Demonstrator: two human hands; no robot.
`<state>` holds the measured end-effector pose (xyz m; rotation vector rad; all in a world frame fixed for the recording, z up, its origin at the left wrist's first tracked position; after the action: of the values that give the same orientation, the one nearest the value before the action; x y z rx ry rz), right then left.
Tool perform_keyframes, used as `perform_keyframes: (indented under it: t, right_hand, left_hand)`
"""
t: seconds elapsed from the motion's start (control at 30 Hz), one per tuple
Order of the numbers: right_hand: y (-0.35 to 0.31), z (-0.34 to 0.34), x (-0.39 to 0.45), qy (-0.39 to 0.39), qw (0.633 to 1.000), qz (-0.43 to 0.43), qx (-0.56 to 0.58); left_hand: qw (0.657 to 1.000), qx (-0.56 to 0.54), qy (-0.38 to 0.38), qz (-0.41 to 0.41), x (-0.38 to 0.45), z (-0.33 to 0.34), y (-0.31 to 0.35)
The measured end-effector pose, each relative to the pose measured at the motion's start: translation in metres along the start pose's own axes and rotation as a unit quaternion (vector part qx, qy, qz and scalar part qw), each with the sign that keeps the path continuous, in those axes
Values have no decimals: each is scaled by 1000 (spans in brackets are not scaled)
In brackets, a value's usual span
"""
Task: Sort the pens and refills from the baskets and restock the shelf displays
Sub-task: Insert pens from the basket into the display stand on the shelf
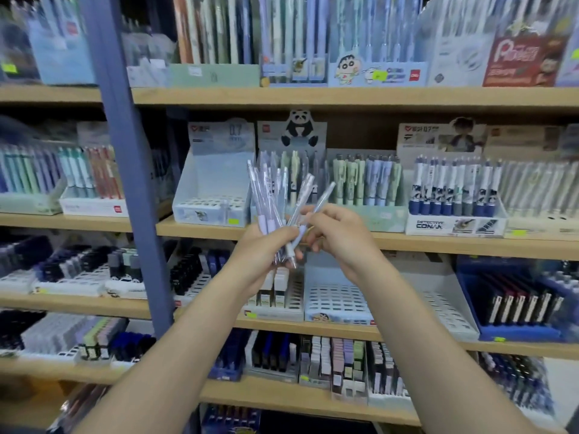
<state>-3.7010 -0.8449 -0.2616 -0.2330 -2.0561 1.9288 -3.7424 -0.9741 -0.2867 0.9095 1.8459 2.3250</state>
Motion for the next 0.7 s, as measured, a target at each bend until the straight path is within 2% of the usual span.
perform_keyframes:
  t: [0.1, 0.23, 0.37, 0.53, 0.7]
  right_hand:
    - [-14, 35, 6, 0, 1000, -27, 2]
    - [-26, 100, 15, -20, 998, -54, -39]
    - [-39, 154, 25, -29, 986, -76, -145]
    - [-57, 169, 55, 16, 983, -97, -157]
    - [-54, 204, 86, -5, 946, -122, -301]
  left_hand:
    - [997, -19, 73, 17, 4, -39, 8]
    - [985, 11, 167, 53, 2, -101, 25]
    - [979, 49, 179, 85, 2, -151, 42]
    - [971, 40, 223, 78, 6, -218, 32]
    - [972, 75, 213, 67, 18, -244, 18]
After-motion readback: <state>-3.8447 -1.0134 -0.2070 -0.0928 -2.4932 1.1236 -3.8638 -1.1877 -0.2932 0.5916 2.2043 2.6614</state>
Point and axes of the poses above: each hand's wrist, its own x-axis towards the middle knuckle, its own z-axis out of the palm, y = z × x, the point moved 10 cm from there along x, towards the middle knuckle, and after that the axes turned 11 degrees about z, right-handed, at the moved point
